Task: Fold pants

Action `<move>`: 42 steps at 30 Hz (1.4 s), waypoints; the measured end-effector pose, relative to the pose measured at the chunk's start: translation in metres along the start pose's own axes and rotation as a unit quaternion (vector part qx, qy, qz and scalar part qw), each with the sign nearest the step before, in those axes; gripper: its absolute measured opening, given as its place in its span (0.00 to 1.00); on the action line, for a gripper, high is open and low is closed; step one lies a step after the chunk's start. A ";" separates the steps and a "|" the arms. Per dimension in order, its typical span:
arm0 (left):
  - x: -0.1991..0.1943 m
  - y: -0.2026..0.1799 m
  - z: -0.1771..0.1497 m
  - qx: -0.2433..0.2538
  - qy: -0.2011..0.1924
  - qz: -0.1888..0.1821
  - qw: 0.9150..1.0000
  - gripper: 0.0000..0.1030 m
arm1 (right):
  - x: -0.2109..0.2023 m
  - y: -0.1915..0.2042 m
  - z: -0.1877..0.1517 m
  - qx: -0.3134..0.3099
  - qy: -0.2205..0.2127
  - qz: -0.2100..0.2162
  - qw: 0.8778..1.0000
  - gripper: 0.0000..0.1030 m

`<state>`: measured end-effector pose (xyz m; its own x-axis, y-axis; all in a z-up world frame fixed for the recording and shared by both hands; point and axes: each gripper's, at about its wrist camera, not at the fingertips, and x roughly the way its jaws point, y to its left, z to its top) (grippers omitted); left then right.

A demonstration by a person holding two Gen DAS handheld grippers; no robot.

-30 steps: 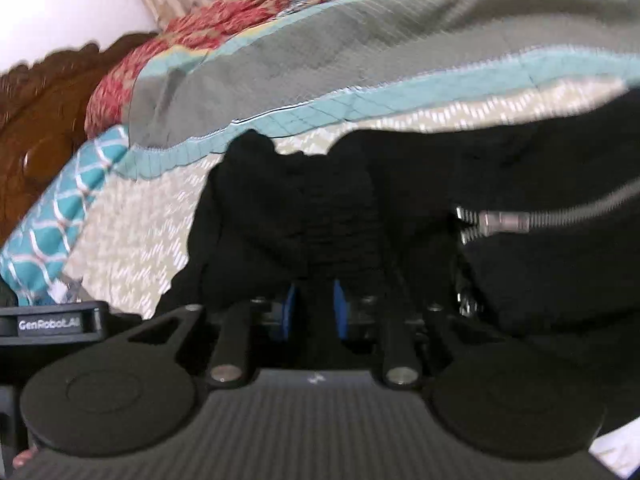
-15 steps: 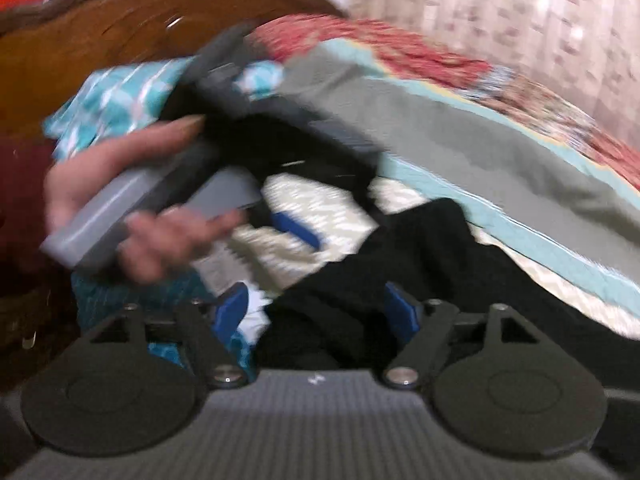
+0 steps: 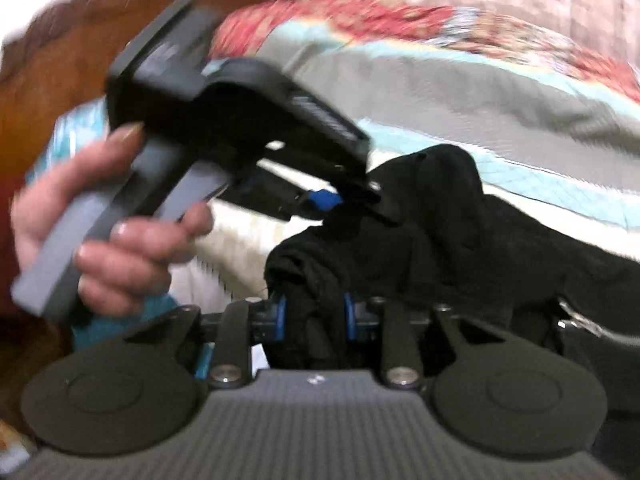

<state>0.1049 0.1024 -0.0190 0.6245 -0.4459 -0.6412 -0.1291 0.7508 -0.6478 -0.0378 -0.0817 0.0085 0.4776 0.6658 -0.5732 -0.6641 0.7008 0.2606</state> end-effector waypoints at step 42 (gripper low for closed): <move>0.157 -0.244 -0.146 0.277 0.092 0.036 0.956 0.32 | -0.084 -0.318 0.048 0.312 -0.005 -0.051 0.949 0.60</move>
<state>0.1221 -0.2221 -0.0215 0.4768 -0.4226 -0.7708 0.2932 0.9031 -0.3138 0.1610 -0.3481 0.0110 0.5285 0.5865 -0.6138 -0.1457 0.7749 0.6150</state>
